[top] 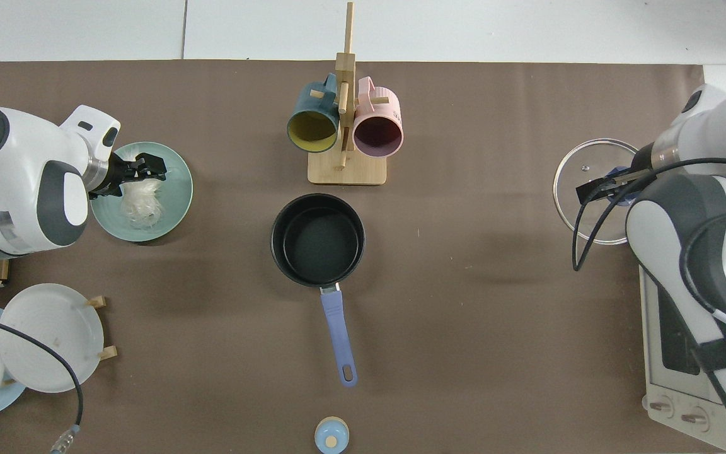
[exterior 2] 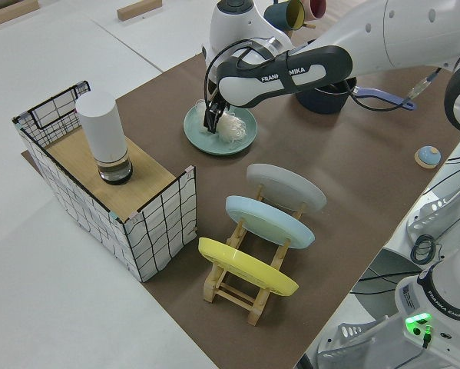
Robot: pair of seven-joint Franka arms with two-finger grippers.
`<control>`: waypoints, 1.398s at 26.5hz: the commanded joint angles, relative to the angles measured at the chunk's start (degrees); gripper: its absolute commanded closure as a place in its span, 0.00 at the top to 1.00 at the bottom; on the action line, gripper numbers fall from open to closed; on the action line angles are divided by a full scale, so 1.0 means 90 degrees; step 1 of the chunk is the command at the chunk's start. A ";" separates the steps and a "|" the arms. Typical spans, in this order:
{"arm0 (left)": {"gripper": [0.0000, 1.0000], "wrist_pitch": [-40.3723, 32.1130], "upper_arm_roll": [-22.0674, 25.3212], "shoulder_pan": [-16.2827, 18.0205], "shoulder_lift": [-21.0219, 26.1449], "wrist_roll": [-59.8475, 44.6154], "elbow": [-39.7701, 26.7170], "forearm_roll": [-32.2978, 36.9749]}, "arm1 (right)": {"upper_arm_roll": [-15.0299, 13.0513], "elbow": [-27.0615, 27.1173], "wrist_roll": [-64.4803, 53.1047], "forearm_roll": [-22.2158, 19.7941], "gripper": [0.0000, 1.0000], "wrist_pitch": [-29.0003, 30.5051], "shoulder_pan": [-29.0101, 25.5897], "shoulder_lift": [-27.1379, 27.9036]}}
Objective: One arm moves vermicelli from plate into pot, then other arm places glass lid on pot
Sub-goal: 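Grasp the white vermicelli with the left gripper while the right gripper lifts the lid, then carry the vermicelli with the left gripper over the black saucepan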
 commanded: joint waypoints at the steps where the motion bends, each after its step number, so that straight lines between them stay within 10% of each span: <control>1: 0.37 0.0031 -0.0008 -0.0024 0.0160 -0.0141 0.0135 0.0103 | 0.0009 -0.0029 -0.0245 0.0260 0.07 -0.0392 -0.0033 -0.0452; 3: 0.00 -0.0038 -0.0027 -0.0024 0.0160 -0.0247 0.0154 0.0045 | -0.0001 0.0001 -0.0245 0.0357 0.07 -0.0528 -0.0043 -0.0559; 11: 0.00 -0.1667 -0.0057 0.0044 0.0111 -0.0873 0.1179 -0.0082 | -0.0011 0.0401 -0.0235 0.0377 0.07 -0.1475 -0.0033 -0.0891; 22: 0.00 -0.2683 -0.0564 -0.0043 -0.1030 -0.1829 0.1073 -0.0131 | -0.0011 -0.0573 -0.0157 0.0367 0.03 -0.1283 -0.0033 -0.1583; 27: 0.00 -0.2655 -0.1130 -0.0053 -0.1422 -0.2230 0.0634 -0.0287 | 0.0009 -0.1580 -0.0138 0.0367 0.02 -0.0539 -0.0014 -0.2190; 37: 0.00 -0.1894 -0.2468 -0.0053 -0.1695 -0.2875 -0.0088 -0.0297 | 0.0106 -0.1562 0.0194 0.0367 0.02 -0.0549 0.0084 -0.2181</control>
